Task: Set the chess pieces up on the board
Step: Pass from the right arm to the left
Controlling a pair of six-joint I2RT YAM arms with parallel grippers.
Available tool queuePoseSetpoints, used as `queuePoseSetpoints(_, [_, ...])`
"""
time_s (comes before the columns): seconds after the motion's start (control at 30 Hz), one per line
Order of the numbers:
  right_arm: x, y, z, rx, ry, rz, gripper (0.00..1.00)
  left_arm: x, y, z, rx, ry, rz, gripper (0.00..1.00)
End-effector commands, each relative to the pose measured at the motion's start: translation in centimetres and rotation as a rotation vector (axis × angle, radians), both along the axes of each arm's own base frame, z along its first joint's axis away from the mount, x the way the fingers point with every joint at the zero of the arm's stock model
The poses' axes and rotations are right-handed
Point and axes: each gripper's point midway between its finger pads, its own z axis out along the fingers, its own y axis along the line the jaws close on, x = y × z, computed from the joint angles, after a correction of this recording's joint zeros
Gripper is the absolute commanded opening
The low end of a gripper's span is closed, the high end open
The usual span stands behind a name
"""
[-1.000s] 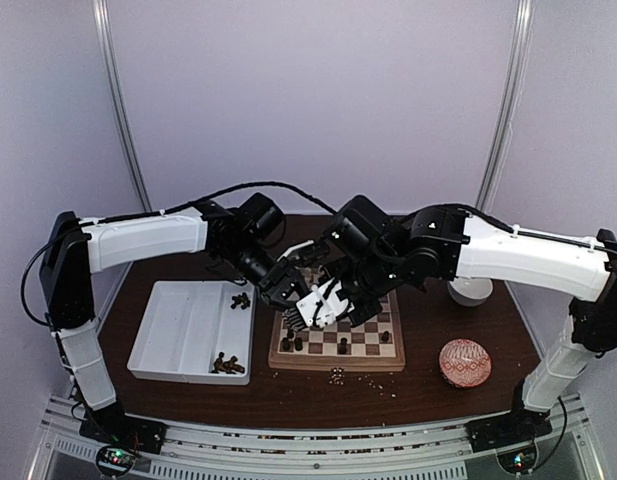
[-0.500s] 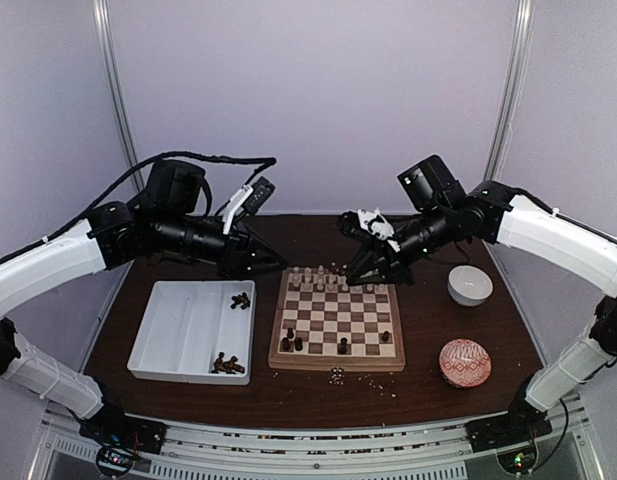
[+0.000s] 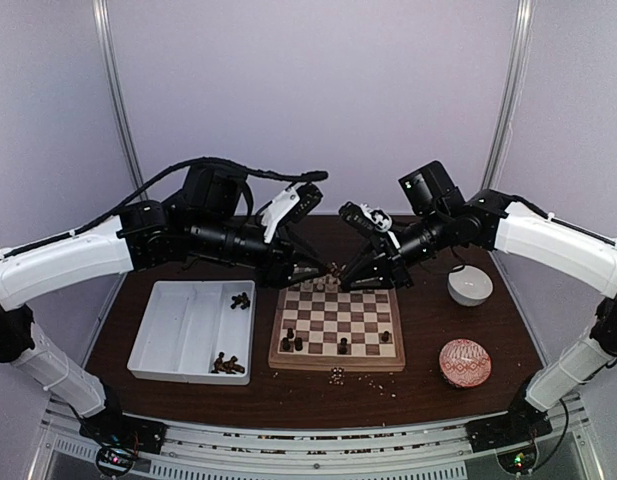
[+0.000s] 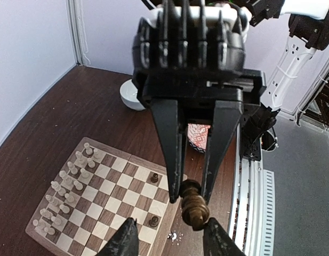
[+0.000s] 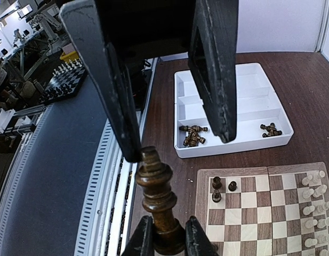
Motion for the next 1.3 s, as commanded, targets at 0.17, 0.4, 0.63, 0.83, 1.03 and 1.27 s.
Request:
queuePoseSetpoints(0.17, [0.0,0.2,1.2,0.038,0.013,0.004,0.14,-0.6,-2.5,1.4,-0.054,-0.008,-0.088,0.38])
queuePoseSetpoints(0.4, [0.0,0.2,1.0,0.033,0.015,0.003,0.14,-1.0,-3.3,1.1,-0.062,0.025,-0.128,0.25])
queuePoseSetpoints(0.63, [0.1,0.1,0.4,0.017,0.005,-0.001,0.14,-1.2,-3.4,1.5,-0.073,0.032,-0.139,0.17])
queuePoseSetpoints(0.83, [0.1,-0.2,0.1,0.002,-0.017,-0.005,0.21,-1.3,-3.3,1.7,-0.067,0.036,-0.140,0.08])
queuePoseSetpoints(1.03, [0.0,-3.0,-0.3,-0.034,-0.072,-0.023,0.52,1.0,-2.2,-0.5,0.073,0.026,-0.006,0.07])
queuePoseSetpoints(1.27, [0.4,-9.6,-3.5,-0.129,-0.026,-0.122,0.67,1.4,-0.2,-8.4,0.404,0.140,0.038,0.07])
